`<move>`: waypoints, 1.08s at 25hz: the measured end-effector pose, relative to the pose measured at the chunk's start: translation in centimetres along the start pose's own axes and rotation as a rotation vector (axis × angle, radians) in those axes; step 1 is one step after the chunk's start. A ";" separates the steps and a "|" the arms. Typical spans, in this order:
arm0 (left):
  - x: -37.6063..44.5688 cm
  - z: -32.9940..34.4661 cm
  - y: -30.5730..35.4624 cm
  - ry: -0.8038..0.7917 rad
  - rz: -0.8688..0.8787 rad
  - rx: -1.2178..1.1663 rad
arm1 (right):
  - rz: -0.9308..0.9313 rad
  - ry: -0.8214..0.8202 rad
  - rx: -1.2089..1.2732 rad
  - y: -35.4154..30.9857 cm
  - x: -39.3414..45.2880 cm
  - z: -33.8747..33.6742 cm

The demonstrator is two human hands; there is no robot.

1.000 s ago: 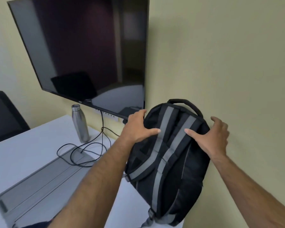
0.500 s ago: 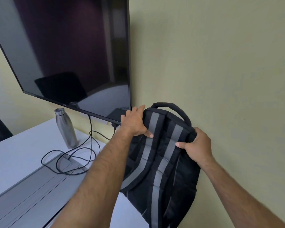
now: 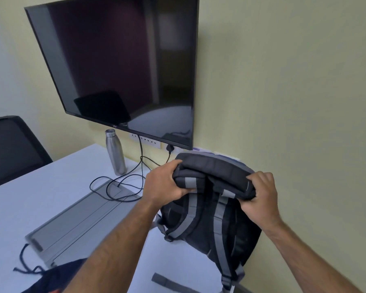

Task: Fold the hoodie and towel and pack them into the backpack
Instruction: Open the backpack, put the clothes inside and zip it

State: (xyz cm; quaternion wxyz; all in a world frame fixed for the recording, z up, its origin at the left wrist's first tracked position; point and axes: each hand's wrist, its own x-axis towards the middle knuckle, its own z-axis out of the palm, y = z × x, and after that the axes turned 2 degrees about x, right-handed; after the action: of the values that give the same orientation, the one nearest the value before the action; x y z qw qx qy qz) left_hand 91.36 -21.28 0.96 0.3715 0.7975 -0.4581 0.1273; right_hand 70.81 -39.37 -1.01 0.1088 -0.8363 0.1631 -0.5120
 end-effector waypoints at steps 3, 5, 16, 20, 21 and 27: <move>-5.1 -2.1 -1.1 0.052 0.041 -0.025 | -0.062 -0.012 0.034 -3.7 -2.6 -1.1; -8.2 -3.3 -2.0 0.079 0.069 -0.041 | -0.105 -0.065 0.059 -5.8 -4.8 -1.8; -16.8 -5.2 -4.0 0.075 0.250 0.080 | -0.151 -0.352 0.134 -9.1 -11.0 -3.7; -19.8 -4.2 -4.5 0.002 0.277 0.091 | -0.181 -0.456 0.170 -8.7 -12.9 -4.3; -20.7 -3.9 -4.7 -0.036 0.285 0.097 | -0.185 -0.498 0.172 -8.4 -13.5 -4.3; -25.0 -0.9 -6.9 -0.298 0.310 0.293 | -0.252 -0.935 -0.074 -3.9 -16.8 -1.8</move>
State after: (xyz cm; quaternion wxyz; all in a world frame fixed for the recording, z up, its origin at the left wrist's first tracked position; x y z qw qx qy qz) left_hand 83.48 -2.69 -15.32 0.1563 0.7729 -0.6012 0.1290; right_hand 62.78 -29.30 -12.64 0.0775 -0.9933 0.0122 -0.0845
